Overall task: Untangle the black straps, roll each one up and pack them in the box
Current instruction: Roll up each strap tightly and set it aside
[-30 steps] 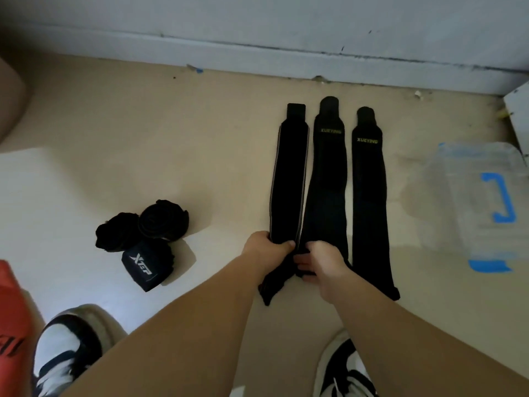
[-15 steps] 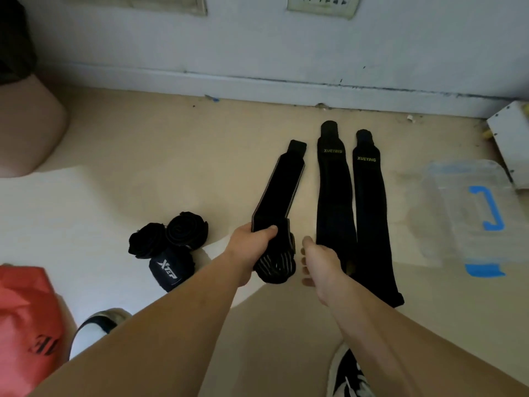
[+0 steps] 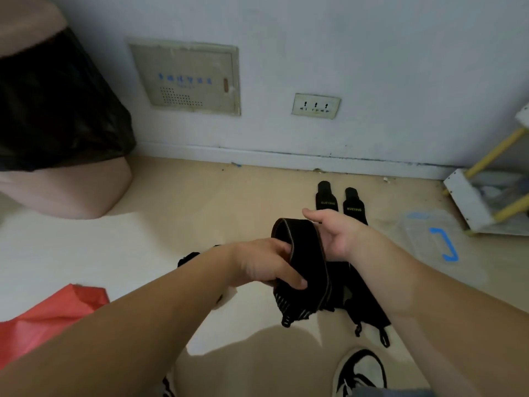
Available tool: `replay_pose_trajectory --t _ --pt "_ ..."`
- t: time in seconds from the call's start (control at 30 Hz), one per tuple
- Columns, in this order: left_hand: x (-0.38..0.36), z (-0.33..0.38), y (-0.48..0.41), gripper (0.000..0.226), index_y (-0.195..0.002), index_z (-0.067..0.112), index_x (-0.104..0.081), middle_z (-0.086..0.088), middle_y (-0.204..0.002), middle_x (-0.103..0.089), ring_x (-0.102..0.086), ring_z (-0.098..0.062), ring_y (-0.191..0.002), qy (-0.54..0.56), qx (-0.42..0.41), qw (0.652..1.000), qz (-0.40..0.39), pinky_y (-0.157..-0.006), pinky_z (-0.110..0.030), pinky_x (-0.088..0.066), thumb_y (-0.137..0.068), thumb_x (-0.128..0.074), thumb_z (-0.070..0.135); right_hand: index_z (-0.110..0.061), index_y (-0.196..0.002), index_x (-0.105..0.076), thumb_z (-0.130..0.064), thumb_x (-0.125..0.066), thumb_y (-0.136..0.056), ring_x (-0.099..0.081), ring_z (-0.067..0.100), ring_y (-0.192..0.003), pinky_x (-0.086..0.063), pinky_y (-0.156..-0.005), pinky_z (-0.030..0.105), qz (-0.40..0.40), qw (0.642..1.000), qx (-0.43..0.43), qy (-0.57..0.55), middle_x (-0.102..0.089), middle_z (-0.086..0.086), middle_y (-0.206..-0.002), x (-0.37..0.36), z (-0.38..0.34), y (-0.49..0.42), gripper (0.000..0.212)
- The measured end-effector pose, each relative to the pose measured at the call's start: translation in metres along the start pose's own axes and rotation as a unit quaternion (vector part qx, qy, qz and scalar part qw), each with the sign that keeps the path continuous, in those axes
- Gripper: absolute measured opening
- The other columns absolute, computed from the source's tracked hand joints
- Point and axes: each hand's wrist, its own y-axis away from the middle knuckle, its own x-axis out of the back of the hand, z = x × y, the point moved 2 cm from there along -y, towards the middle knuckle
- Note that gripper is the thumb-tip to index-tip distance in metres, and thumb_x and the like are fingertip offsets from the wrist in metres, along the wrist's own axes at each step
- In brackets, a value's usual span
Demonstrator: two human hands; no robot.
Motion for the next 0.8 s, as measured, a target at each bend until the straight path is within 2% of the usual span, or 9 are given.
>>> replay_pose_trajectory --t 0.1,0.17,0.23,0.33,0.4,0.5,0.63,0.73,0.8 --pt "-0.001 0.016 0.035 0.051 -0.136 0.028 -0.067 0.008 -0.134 -0.072 -0.061 -0.016 -0.131 -0.025 0.007 1.000 0.000 -0.120 -0.045 -0.041 -0.088 -0.078 0.039 0.000 -0.125 -0.070 -0.025 -0.065 -0.103 -0.074 0.035 -0.106 -0.059 -0.093 0.048 -0.005 0.998 0.059 0.032 -0.078 0.019 -0.113 -0.011 -0.013 0.037 0.034" --pt "0.002 0.026 0.052 0.065 -0.135 0.025 -0.068 0.005 -0.127 -0.076 -0.066 -0.016 -0.123 0.056 -0.010 0.997 0.050 -0.117 -0.043 -0.043 -0.086 -0.068 0.067 0.002 -0.121 -0.072 -0.021 -0.062 -0.098 -0.075 0.033 -0.105 -0.057 -0.100 0.047 -0.047 0.992 0.095 0.068 -0.079 0.017 -0.111 -0.016 -0.021 0.059 0.034" --pt "0.008 0.037 0.064 0.074 -0.129 0.016 -0.071 -0.005 -0.117 -0.078 -0.071 -0.023 -0.113 0.198 -0.032 0.970 0.138 -0.112 -0.044 -0.048 -0.089 -0.057 0.077 0.001 -0.116 -0.073 -0.017 -0.059 -0.093 -0.074 0.030 -0.099 -0.055 -0.099 0.045 -0.111 0.980 0.124 0.106 -0.077 0.015 -0.107 -0.021 -0.028 0.081 0.033" --pt "0.017 0.055 0.086 0.057 -0.124 0.004 -0.070 -0.016 -0.107 -0.079 -0.077 -0.032 -0.100 0.299 -0.028 0.910 0.286 -0.094 -0.047 -0.062 -0.105 -0.054 0.056 0.000 -0.129 -0.068 -0.007 -0.059 -0.081 -0.070 0.034 -0.109 -0.053 -0.100 0.047 -0.173 0.956 0.148 0.183 -0.073 0.020 -0.119 -0.029 -0.033 0.112 0.049" --pt "0.018 0.066 0.102 0.040 -0.123 0.007 -0.071 -0.014 -0.109 -0.080 -0.078 -0.031 -0.100 0.290 -0.041 0.908 0.299 -0.086 -0.045 -0.065 -0.106 -0.060 0.041 0.000 -0.138 -0.063 0.001 -0.057 -0.081 -0.068 0.038 -0.120 -0.053 -0.105 0.049 -0.207 0.933 0.147 0.256 -0.071 0.022 -0.128 -0.036 -0.033 0.130 0.057" --pt "0.018 0.080 0.121 0.023 -0.125 0.009 -0.069 -0.012 -0.112 -0.080 -0.077 -0.029 -0.103 0.273 -0.079 0.914 0.290 -0.082 -0.043 -0.063 -0.106 -0.061 0.020 -0.003 -0.136 -0.064 -0.002 -0.064 -0.079 -0.068 0.032 -0.118 -0.050 -0.110 0.054 -0.236 0.891 0.152 0.358 -0.071 0.016 -0.124 -0.039 -0.034 0.146 0.057" --pt "0.011 0.088 0.134 0.018 -0.117 0.014 -0.073 -0.006 -0.105 -0.081 -0.076 -0.023 -0.101 0.176 -0.141 0.935 0.274 -0.085 -0.037 -0.057 -0.105 -0.060 0.009 -0.017 -0.126 -0.074 -0.028 -0.066 -0.100 -0.071 0.026 -0.106 -0.055 -0.107 0.057 -0.211 0.924 0.179 0.263 -0.076 0.006 -0.113 -0.040 -0.034 0.150 0.029" --pt "0.001 0.085 0.135 0.023 -0.123 0.017 -0.071 -0.006 -0.113 -0.080 -0.076 -0.024 -0.108 0.123 -0.153 0.952 0.236 -0.093 -0.037 -0.058 -0.104 -0.061 0.008 -0.017 -0.121 -0.079 -0.055 -0.065 -0.100 -0.076 0.024 -0.100 -0.061 -0.092 0.046 -0.112 0.957 0.208 0.166 -0.080 0.003 -0.107 -0.047 -0.034 0.134 0.045" --pt "-0.003 0.084 0.134 0.024 -0.122 0.019 -0.071 -0.006 -0.112 -0.080 -0.077 -0.023 -0.104 0.096 -0.145 0.961 0.215 -0.090 -0.035 -0.059 -0.102 -0.064 0.008 -0.013 -0.123 -0.077 -0.051 -0.062 -0.104 -0.078 0.023 -0.101 -0.060 -0.088 0.040 -0.105 0.968 0.198 0.111 -0.082 0.006 -0.111 -0.055 -0.037 0.129 0.045"
